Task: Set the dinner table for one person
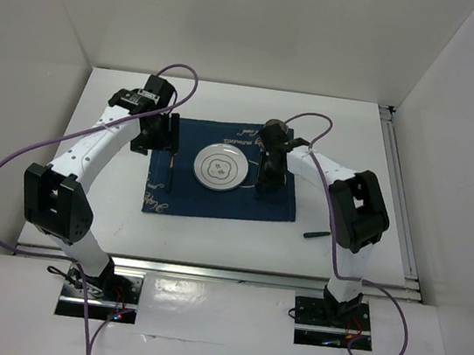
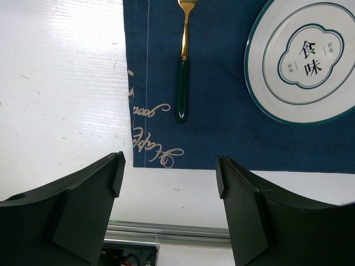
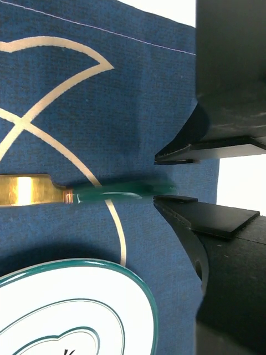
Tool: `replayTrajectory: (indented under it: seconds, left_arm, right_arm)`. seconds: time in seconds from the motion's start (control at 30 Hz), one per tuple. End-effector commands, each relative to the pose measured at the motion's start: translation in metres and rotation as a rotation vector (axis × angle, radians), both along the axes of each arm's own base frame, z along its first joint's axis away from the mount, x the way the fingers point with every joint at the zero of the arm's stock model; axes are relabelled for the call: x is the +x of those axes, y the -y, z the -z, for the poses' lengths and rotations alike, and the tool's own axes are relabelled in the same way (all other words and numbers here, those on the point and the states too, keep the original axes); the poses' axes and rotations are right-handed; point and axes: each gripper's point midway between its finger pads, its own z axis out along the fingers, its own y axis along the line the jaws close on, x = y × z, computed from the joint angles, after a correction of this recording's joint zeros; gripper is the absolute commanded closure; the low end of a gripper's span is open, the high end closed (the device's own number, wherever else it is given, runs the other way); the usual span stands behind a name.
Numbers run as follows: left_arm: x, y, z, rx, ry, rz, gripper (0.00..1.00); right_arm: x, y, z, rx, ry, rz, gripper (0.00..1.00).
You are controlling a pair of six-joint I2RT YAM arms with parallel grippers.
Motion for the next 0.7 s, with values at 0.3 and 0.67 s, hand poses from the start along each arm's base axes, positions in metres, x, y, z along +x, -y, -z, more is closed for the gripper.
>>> replayTrajectory:
  seconds: [0.3,0.67]
  left_arm:
    - [-0.001,0.0,-0.014,-0.013,0.043,0.006,0.16]
    - [0.0,0.003,-0.016,-0.031,0.048,0.014,0.16]
  right_arm:
    - [-0.014,0.005,-0.048,0.025,0.073,0.064,0.51]
    - [-0.083,0.104,-0.06,-0.021,0.052,0.486,0.28]
